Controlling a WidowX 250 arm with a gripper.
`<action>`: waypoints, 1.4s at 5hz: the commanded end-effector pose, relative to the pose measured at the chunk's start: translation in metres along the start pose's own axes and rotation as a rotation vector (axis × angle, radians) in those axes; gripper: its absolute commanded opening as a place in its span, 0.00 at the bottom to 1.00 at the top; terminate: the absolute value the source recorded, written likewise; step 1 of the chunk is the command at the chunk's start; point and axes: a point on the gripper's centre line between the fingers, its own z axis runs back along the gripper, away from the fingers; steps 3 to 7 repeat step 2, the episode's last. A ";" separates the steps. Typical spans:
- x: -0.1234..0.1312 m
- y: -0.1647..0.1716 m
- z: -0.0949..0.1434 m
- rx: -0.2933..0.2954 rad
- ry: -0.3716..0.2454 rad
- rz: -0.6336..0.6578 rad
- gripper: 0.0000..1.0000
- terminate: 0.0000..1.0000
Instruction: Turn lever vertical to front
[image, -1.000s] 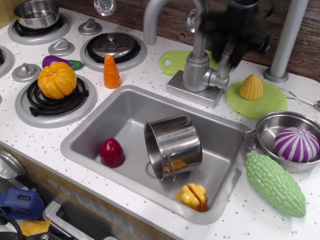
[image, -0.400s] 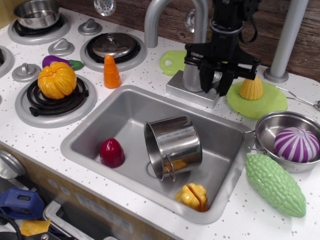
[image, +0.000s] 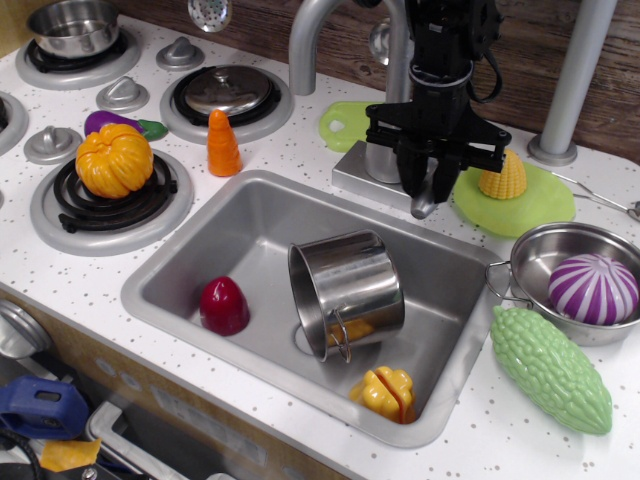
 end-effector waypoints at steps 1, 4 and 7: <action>0.016 0.001 0.027 -0.005 -0.048 -0.014 1.00 0.00; 0.016 0.001 0.027 -0.005 -0.048 -0.014 1.00 1.00; 0.016 0.001 0.027 -0.005 -0.048 -0.014 1.00 1.00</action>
